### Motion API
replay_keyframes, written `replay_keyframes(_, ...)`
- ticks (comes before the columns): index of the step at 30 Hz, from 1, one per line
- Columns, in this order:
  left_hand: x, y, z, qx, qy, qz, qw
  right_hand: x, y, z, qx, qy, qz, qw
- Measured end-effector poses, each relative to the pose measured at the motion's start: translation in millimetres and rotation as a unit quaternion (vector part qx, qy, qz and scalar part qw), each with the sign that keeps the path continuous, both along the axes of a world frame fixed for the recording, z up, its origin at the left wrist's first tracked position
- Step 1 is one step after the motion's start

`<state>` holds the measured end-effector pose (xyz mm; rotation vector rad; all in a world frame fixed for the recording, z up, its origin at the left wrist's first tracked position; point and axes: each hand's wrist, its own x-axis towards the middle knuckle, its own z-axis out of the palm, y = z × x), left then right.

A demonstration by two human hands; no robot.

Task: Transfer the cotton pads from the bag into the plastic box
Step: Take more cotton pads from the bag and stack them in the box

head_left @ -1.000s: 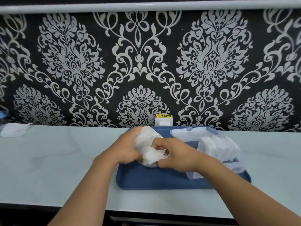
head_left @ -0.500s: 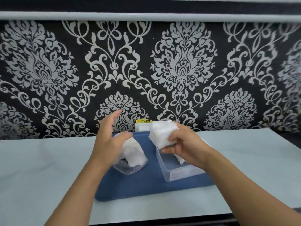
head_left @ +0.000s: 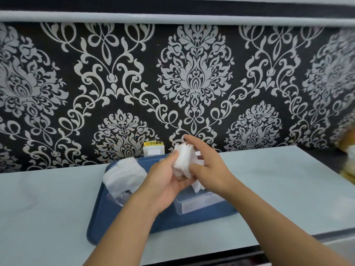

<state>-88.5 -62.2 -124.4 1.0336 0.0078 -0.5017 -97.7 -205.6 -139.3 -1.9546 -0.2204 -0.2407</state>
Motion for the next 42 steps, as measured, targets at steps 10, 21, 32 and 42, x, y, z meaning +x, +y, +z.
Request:
replay_keyframes(10,3.7,-15.7,2.1,-0.036,0.011,-0.096,0.995,1.8,-21.9,9.9,0.002,-0.008,0.015,1.0)
replay_keyframes(21,7.5,-27.6,-0.4,0.003,0.039,-0.119,0.992,-2.7,-37.1,6.6,0.008,0.033,0.084,0.996)
replay_keyframes(32,0.9,-30.5,2.5,-0.005,0.021,-0.146,0.989,-7.9,-33.6,15.1,-0.074,-0.026,0.036,0.996)
replay_keyframes(42,9.8,-16.3,-9.9,0.011,-0.063,-0.1,0.993,-15.1,-55.0,15.9,0.105,0.042,0.155,0.981)
